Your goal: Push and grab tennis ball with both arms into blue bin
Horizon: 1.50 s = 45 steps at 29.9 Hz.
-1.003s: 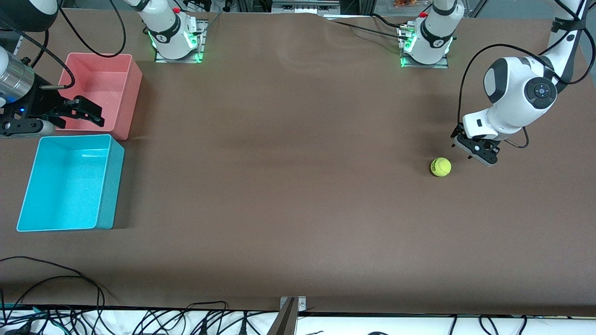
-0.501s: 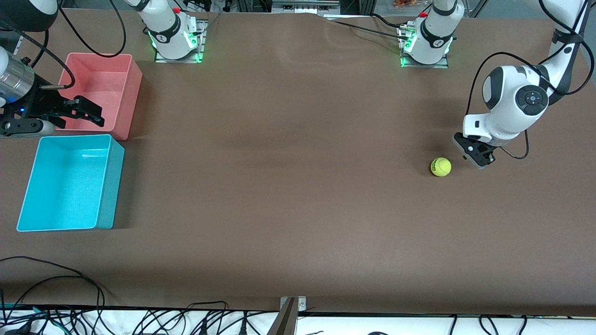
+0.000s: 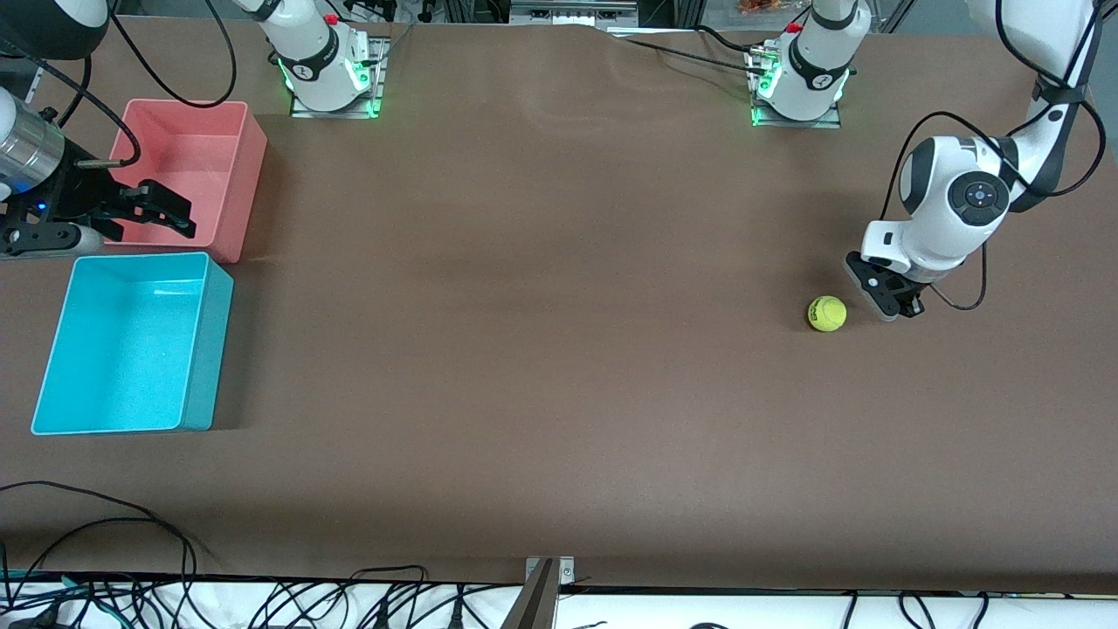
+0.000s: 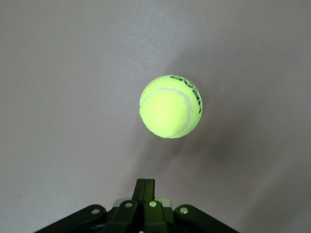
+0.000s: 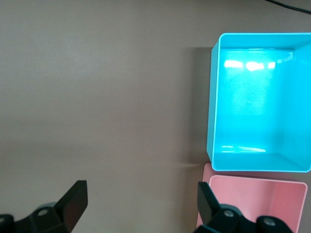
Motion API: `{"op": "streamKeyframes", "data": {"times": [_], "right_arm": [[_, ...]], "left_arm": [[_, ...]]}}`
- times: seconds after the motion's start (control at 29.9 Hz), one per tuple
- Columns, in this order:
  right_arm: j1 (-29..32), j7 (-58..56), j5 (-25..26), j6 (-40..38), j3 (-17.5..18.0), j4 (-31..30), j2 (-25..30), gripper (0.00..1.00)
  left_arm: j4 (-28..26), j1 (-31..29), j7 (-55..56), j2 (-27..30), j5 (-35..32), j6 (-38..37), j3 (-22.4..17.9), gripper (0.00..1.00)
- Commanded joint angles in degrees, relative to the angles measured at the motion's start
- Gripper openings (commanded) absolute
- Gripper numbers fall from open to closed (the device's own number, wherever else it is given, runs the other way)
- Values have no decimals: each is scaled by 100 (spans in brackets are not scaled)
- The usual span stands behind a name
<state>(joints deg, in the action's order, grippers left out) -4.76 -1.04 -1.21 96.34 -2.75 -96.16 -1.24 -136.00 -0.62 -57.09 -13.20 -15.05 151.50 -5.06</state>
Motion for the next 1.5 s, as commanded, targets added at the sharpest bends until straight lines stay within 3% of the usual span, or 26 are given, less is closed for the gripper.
{"op": "streamKeyframes", "data": {"times": [0.0, 0.5, 0.8, 1.1, 1.27, 1.47], "right_arm": [[-7, -19, -46, -45, 2, 141, -61, 100], [-7, -19, -46, -45, 2, 141, -61, 100], [-7, -19, -46, -45, 2, 141, -61, 100], [-7, -19, -46, -45, 2, 141, -61, 100], [-7, -19, -46, -45, 2, 141, -61, 100], [-7, -28, -46, -45, 2, 141, -61, 100]], "left_arm": [[117, -141, -215, -271, -103, 231, 58, 0], [231, -35, -206, -570, 2, 591, 181, 0], [486, 281, -22, -904, 652, 582, 436, 0], [908, 799, 1707, -1080, 758, 512, 883, 0], [1391, 1177, 2982, -1133, 706, -172, 1191, 0], [1506, 1196, 3126, -1071, 679, -411, 1262, 0]]}}
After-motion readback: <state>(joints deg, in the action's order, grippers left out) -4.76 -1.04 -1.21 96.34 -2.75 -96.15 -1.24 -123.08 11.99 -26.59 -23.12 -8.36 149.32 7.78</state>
